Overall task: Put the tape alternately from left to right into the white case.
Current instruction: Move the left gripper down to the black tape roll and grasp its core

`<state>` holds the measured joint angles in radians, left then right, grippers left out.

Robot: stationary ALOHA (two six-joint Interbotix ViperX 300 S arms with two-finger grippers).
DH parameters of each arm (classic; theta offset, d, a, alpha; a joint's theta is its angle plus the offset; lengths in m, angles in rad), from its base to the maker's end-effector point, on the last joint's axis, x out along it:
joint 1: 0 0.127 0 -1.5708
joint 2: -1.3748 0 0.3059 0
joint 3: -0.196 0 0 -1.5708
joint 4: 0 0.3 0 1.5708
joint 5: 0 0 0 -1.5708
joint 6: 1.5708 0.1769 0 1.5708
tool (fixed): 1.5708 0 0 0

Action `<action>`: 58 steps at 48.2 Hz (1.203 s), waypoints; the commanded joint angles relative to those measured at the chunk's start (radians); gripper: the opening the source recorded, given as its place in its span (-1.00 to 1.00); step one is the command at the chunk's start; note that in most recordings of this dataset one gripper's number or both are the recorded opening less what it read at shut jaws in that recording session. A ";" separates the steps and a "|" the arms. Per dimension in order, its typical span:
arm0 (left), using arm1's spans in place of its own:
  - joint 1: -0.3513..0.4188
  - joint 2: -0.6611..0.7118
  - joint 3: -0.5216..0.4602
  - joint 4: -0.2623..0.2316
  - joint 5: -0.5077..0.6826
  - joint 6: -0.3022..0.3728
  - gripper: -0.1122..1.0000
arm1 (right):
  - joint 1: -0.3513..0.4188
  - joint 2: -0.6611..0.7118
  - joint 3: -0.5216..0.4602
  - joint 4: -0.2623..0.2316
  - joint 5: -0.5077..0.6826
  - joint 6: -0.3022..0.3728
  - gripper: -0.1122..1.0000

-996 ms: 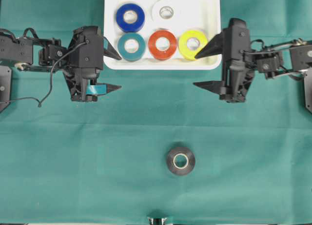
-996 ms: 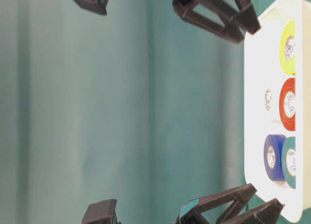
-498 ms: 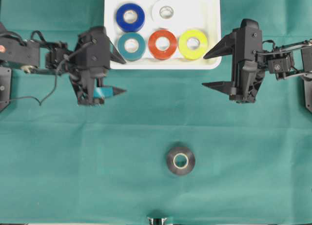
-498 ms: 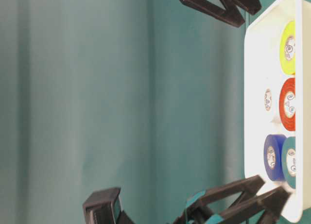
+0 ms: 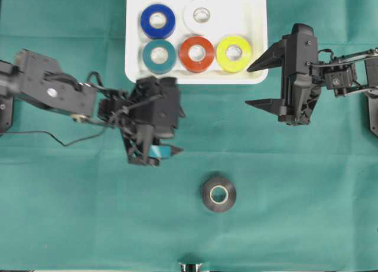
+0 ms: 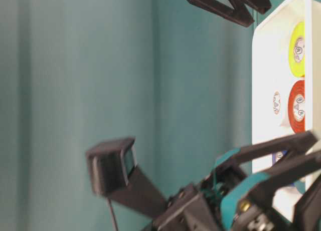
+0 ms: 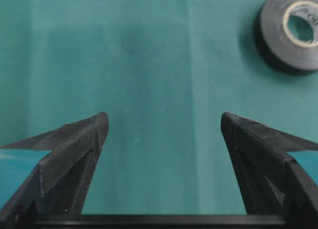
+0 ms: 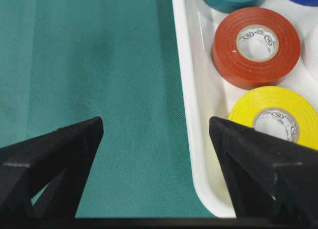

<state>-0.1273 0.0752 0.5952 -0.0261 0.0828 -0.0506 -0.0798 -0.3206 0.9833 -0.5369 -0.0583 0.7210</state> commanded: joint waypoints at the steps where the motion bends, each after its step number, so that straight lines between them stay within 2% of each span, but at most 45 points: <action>1: -0.020 0.011 -0.061 -0.002 0.012 -0.006 0.92 | 0.003 -0.014 -0.006 -0.002 -0.008 0.000 0.54; 9: -0.049 0.058 -0.124 -0.002 0.028 -0.032 0.92 | 0.003 -0.014 -0.005 -0.002 -0.008 0.000 0.54; 17: -0.075 0.107 -0.198 0.000 0.043 -0.092 0.92 | 0.003 -0.014 0.000 -0.002 -0.008 0.000 0.54; 22: -0.086 0.138 -0.242 -0.002 0.069 -0.156 0.92 | 0.003 -0.014 0.003 -0.002 -0.008 0.000 0.54; 31: -0.097 0.190 -0.322 -0.002 0.156 -0.311 0.92 | 0.003 -0.015 0.006 -0.002 -0.008 0.000 0.54; 39: -0.104 0.224 -0.385 -0.002 0.239 -0.403 0.92 | 0.003 -0.014 0.011 -0.002 -0.008 0.000 0.54; 58: -0.121 0.299 -0.483 0.002 0.347 -0.422 0.92 | 0.003 -0.015 0.017 -0.002 -0.008 0.000 0.54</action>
<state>-0.2424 0.3850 0.1519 -0.0261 0.4264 -0.4709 -0.0798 -0.3206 1.0063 -0.5369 -0.0583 0.7210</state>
